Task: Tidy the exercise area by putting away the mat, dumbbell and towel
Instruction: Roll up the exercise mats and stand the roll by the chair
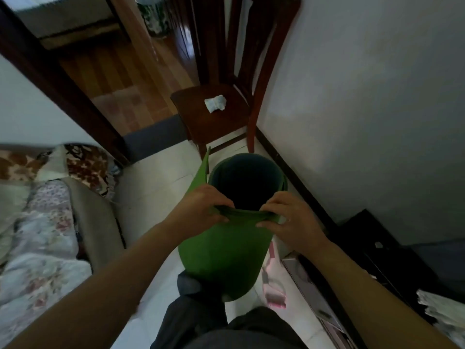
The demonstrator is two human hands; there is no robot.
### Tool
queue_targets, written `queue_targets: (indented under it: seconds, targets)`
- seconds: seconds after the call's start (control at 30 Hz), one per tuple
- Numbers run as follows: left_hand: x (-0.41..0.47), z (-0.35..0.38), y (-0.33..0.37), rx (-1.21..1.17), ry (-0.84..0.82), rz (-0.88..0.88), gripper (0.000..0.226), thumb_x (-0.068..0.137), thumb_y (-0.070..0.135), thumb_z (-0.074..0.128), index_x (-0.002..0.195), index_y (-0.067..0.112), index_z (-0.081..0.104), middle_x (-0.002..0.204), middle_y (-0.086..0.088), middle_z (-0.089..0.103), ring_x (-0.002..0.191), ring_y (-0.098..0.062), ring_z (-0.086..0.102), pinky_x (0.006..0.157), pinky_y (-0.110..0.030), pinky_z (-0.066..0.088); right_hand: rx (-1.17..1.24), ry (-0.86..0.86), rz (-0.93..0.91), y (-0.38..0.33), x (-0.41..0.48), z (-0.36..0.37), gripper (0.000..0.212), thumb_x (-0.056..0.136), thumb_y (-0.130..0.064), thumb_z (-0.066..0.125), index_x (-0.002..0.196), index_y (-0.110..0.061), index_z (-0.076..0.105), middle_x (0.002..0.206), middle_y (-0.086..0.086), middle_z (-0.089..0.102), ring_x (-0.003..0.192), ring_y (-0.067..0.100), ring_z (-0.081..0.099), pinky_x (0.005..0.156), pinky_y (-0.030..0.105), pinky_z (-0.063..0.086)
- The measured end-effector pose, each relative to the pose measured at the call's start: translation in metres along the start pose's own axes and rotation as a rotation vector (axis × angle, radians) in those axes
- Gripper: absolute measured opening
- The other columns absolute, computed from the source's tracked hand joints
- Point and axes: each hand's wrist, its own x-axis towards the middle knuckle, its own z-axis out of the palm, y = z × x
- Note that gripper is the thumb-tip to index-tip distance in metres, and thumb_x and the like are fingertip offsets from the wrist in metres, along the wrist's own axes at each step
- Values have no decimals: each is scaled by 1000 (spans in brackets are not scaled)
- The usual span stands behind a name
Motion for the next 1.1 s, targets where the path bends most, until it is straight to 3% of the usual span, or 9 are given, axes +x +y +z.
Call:
queue_targets:
  seconds: [0.13,0.27,0.43,0.6,0.73,1.1]
  targets:
    - [64,-22,-44,-31,-118,110,23,70,16,79,93,19,74,91,2,71,92,-6,52,87,-20,34,-41,86,91,8,51,7,20,67,-22,81,85,-16,74,89,-5,62,86,-3,47,76,23,50]
    - [123,-44,-78,-37,-255,205,18,80,22,72,98,22,72,99,9,68,95,3,43,87,-4,21,-123,156,197,17,90,10,23,66,-24,83,85,-18,74,90,-3,63,86,11,57,77,33,54]
    - [194,-56,-98,-16,-315,355,19,81,25,70,100,24,71,98,9,68,93,1,42,88,-20,27,-158,270,300,27,130,-1,24,63,-22,85,84,-15,74,86,-1,66,82,17,60,73,31,52]
    - [255,-45,-112,-12,-321,491,25,76,25,74,101,24,71,95,8,70,91,-2,45,85,-25,34,-188,328,380,51,153,-13,25,64,-22,85,85,-15,74,86,-1,66,83,14,60,75,28,51]
    - [301,-22,-118,23,-420,521,26,78,32,72,104,30,69,98,14,68,92,-1,45,90,-31,41,-213,340,454,79,163,-17,25,64,-24,85,84,-16,74,85,-3,68,81,14,61,74,30,52]
    - [419,36,-136,26,-637,440,29,79,32,70,108,31,68,104,11,67,103,-8,46,95,-28,36,-178,366,643,177,206,-11,23,64,-26,84,83,-18,74,85,-3,67,84,19,62,74,31,51]
